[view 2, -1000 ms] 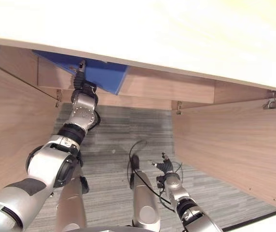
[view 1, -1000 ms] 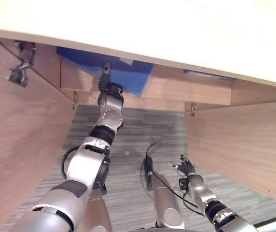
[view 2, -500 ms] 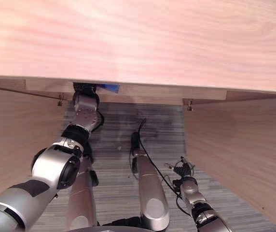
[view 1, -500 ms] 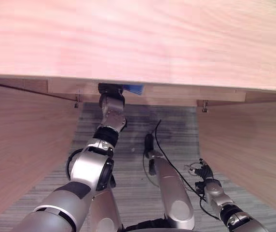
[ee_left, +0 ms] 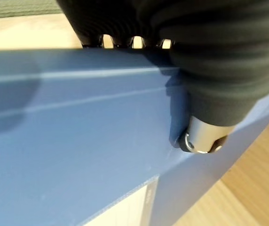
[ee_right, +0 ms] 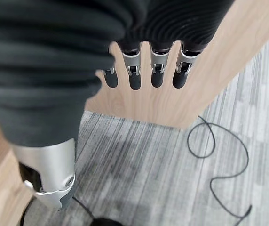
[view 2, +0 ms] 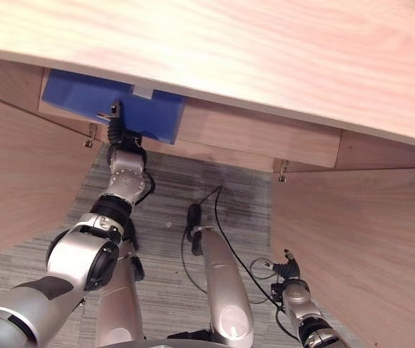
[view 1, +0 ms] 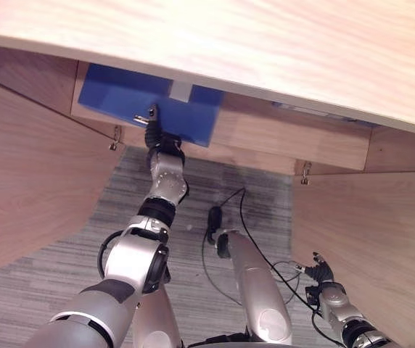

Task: Put the empty folder in the office cabinet

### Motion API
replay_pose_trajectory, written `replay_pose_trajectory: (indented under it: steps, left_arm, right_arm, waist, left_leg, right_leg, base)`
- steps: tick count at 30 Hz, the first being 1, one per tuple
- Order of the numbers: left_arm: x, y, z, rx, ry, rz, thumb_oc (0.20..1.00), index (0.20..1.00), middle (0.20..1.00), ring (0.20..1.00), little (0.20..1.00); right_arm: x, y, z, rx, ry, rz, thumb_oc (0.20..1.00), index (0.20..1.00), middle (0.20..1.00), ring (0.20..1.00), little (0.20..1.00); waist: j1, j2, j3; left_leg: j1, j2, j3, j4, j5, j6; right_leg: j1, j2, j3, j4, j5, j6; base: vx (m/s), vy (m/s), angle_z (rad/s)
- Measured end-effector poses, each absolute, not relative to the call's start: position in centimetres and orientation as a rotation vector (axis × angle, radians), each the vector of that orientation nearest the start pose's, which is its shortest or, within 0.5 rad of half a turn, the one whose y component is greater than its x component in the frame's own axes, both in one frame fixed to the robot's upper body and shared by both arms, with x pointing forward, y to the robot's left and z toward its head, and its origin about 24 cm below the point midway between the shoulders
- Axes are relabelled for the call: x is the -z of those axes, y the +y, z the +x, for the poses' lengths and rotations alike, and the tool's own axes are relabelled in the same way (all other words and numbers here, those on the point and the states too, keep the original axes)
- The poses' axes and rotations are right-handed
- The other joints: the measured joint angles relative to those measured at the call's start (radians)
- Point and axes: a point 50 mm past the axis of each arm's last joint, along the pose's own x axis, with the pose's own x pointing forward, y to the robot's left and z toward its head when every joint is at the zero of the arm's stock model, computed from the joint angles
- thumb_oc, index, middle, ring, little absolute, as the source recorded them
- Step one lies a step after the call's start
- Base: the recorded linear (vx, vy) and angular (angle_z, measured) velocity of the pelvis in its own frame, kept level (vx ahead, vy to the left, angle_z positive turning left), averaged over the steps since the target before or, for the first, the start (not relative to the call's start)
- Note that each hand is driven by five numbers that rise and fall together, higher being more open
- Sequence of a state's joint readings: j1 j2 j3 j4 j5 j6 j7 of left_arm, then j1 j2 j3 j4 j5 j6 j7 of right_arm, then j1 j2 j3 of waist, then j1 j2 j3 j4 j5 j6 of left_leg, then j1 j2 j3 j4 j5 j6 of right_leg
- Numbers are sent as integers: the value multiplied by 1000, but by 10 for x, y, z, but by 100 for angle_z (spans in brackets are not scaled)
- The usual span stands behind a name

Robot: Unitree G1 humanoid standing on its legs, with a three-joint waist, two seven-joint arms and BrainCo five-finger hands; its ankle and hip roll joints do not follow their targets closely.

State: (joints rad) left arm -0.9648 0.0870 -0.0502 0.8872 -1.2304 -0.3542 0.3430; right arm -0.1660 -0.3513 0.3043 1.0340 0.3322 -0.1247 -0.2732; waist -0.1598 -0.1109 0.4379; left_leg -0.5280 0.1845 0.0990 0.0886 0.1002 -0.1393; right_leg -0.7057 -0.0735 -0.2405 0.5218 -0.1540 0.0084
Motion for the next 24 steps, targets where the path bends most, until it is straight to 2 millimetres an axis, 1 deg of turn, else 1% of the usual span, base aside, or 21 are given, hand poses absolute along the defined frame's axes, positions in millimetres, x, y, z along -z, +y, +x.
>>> replay_pose_trajectory:
  steps: [1,3,4,5,6,7,8,9,10,15,23,24]
  left_arm:
    - [-145,131,402,-303,-66,-1084,200,200,200,200,200]
    - [-144,135,402,-319,-68,-1091,200,200,200,200,200]
    - [-143,138,403,-329,-68,-1085,200,200,200,200,200]
    - [-144,140,403,-327,-77,-1081,200,200,200,200,200]
    - [-148,145,403,-330,-93,-1074,200,200,200,200,200]
    - [-148,146,403,-334,-94,-1074,200,200,200,200,200]
    - [-150,147,404,-330,-96,-1067,200,200,200,200,200]
    - [-151,146,404,-326,-100,-1069,200,200,200,200,200]
    - [-150,142,404,-321,-96,-1074,200,200,200,200,200]
    - [-149,140,403,-323,-87,-1077,200,200,200,200,200]
    - [-151,150,404,-344,-103,-1061,200,200,200,200,200]
    - [-152,153,404,-349,-108,-1060,200,200,200,200,200]
  right_arm:
    - [105,-249,199,298,737,-290,1000,1000,1000,1000,1000]
    - [107,-243,199,289,740,-278,1000,1000,1000,1000,1000]
    - [109,-238,199,280,743,-269,1000,1000,1000,1000,1000]
    - [111,-232,197,267,748,-261,1000,1000,1000,1000,1000]
    - [114,-218,199,212,749,-263,1000,1000,1000,1000,1000]
    - [114,-213,200,205,747,-253,1000,1000,1000,1000,1000]
    - [114,-210,200,195,737,-243,1000,1000,1000,1000,1000]
    - [114,-208,201,186,735,-240,1000,1000,1000,1000,1000]
    - [114,-207,201,186,734,-236,1000,1000,1000,1000,1000]
    - [114,-210,201,202,735,-229,1000,1000,1000,1000,1000]
    - [114,-211,201,207,736,-228,1000,1000,1000,1000,1000]
    - [114,-211,201,206,737,-229,1000,1000,1000,1000,1000]
  waist:
    - [-3,-1,-1]
    - [-3,-1,-1]
    - [-1,-2,0]
    - [-3,-3,-1]
    - [3,-3,-2]
    - [5,-1,-5]
    - [3,-1,-6]
    - [4,0,-6]
    - [4,0,-6]
    - [0,0,-6]
    - [-3,1,-6]
    - [-2,5,-8]
  left_leg:
    - [14,-3,8,-26,5,-8]
    - [15,-10,10,-41,15,-11]
    - [7,-12,15,-38,37,-6]
    - [9,-19,23,-48,52,5]
    - [14,-27,27,-70,50,21]
    - [22,-28,27,-91,50,21]
    - [30,-33,33,-98,63,31]
    - [30,-35,32,-99,61,35]
    - [30,-41,35,-101,72,33]
    - [49,-47,35,-111,71,34]
    - [51,-46,58,-108,67,40]
    - [48,-46,62,-107,57,42]
  right_leg:
    - [0,0,3,-12,7,6]
    - [0,2,5,-41,28,8]
    - [0,0,11,-46,36,16]
    - [2,-3,15,-61,49,30]
    - [16,-4,22,-103,60,41]
    - [23,-2,23,-117,67,52]
    - [27,-4,22,-124,73,50]
    - [31,-5,22,-133,73,50]
    - [31,-10,22,-135,81,48]
    - [48,-14,25,-143,81,49]
    - [37,-5,55,-147,87,52]
    - [32,-3,62,-150,83,58]
  base:
    - [16,8,-4]
    - [-24,25,-9]
    - [46,49,-14]
    - [-19,79,-10]
    - [183,73,-3]
    - [-24,71,-2]
    - [36,41,1]
    - [-69,25,4]
    - [38,25,2]
    - [37,19,0]
    - [51,26,-8]
    - [44,35,-21]
